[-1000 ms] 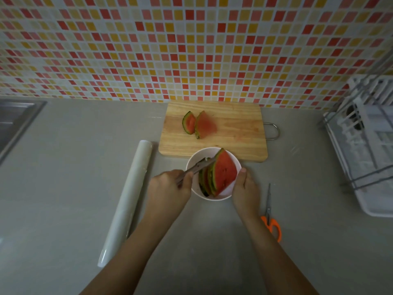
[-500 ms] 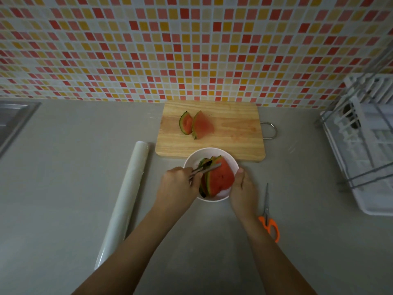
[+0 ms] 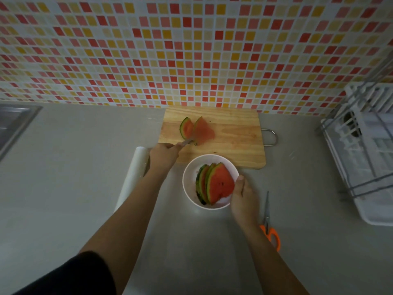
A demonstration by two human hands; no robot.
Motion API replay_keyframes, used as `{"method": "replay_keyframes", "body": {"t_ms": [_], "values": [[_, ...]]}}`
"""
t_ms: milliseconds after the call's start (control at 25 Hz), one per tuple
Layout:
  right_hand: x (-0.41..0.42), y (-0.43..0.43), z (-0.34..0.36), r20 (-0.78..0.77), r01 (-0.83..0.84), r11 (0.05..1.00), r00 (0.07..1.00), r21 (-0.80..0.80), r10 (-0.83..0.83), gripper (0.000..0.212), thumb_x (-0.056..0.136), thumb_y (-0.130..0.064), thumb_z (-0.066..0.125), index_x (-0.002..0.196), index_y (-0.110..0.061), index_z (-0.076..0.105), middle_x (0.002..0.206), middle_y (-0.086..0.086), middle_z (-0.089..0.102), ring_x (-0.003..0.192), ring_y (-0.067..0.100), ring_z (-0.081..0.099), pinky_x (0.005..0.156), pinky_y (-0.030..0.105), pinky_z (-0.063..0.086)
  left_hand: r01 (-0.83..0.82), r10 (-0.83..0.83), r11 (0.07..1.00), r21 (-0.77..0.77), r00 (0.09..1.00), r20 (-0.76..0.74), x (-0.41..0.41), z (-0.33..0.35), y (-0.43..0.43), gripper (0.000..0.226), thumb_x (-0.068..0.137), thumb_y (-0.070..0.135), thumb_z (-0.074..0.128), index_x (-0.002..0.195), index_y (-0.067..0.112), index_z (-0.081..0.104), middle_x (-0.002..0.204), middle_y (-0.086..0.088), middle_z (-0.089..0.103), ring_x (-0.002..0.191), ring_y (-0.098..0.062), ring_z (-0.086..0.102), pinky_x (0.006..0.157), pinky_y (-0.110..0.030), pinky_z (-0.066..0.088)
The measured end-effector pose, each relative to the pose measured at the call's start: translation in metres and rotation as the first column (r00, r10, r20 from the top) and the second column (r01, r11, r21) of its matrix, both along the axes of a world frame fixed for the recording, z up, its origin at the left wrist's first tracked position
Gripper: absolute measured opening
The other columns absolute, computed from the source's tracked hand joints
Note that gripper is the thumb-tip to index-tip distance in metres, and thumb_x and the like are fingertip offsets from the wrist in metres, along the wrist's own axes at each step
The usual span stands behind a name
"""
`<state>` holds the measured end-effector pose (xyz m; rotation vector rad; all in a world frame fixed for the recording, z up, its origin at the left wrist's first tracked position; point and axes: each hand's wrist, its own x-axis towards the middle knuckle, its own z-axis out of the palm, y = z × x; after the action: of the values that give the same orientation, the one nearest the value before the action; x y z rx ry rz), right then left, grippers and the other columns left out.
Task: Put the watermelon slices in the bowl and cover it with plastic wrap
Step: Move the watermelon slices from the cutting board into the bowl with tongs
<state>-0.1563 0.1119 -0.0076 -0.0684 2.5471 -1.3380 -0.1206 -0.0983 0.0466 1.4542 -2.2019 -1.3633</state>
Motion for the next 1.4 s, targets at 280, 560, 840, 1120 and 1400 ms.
{"method": "replay_keyframes", "body": {"t_ms": [280, 560, 840, 1120, 1400], "values": [[0.001, -0.004, -0.001, 0.018, 0.009, 0.999, 1.000, -0.048, -0.008, 0.047, 0.098, -0.039, 0.021, 0.101, -0.014, 0.061, 0.083, -0.001, 0.056, 0.076, 0.018, 0.050, 0.068, 0.028, 0.035, -0.063, 0.061, 0.998, 0.003, 0.959, -0.275, 0.050, 0.015, 0.021, 0.032, 0.081, 0.039, 0.066, 0.059, 0.016, 0.069, 0.045, 0.010, 0.053, 0.043, -0.003, 0.044, 0.045, -0.022, 0.036], [0.003, -0.003, 0.001, 0.035, 0.025, 0.997, 0.999, -0.076, -0.022, 0.057, 0.098, -0.043, 0.018, 0.107, -0.010, 0.063, 0.093, 0.008, 0.063, 0.080, 0.020, 0.052, 0.069, 0.026, 0.034, 0.201, -0.237, 0.933, -0.298, 0.967, -0.091, 0.114, 0.027, 0.089, 0.016, 0.085, 0.029, 0.066, 0.084, 0.019, 0.079, 0.069, 0.014, 0.074, 0.059, 0.005, 0.061, 0.053, -0.009, 0.039], [0.002, -0.005, 0.001, 0.031, 0.033, 0.997, 0.999, -0.075, -0.031, 0.051, 0.098, -0.041, 0.021, 0.096, -0.010, 0.062, 0.079, -0.001, 0.054, 0.075, 0.020, 0.051, 0.067, 0.028, 0.035, 0.442, -0.399, 0.643, -0.626, 0.891, 0.219, 0.103, 0.062, 0.078, 0.037, 0.084, 0.038, 0.058, 0.059, 0.013, 0.068, 0.048, -0.004, 0.062, 0.040, -0.021, 0.051, 0.044, -0.018, 0.026], [0.000, -0.002, -0.003, 0.007, -0.002, 0.999, 1.000, -0.042, 0.002, 0.051, 0.098, -0.040, 0.020, 0.100, -0.011, 0.062, 0.083, 0.001, 0.054, 0.076, 0.018, 0.047, 0.069, 0.028, 0.032, 0.026, -0.015, 0.917, -0.399, 0.999, 0.030, 0.028, 0.019, -0.003, 0.050, 0.094, 0.028, 0.052, 0.052, 0.005, 0.038, 0.049, -0.015, 0.038, 0.059, -0.037, 0.042, 0.055, -0.031, 0.022], [-0.001, -0.003, -0.004, 0.004, 0.007, 0.999, 1.000, -0.047, -0.007, 0.051, 0.098, -0.039, 0.021, 0.103, -0.011, 0.062, 0.098, 0.014, 0.066, 0.092, 0.031, 0.059, 0.073, 0.029, 0.036, -0.086, 0.078, 0.945, -0.316, 0.996, -0.038, -0.004, -0.010, -0.013, 0.035, 0.092, 0.022, 0.053, 0.065, 0.000, 0.057, 0.078, -0.030, 0.065, 0.071, -0.040, 0.056, 0.059, -0.031, 0.032]]}}
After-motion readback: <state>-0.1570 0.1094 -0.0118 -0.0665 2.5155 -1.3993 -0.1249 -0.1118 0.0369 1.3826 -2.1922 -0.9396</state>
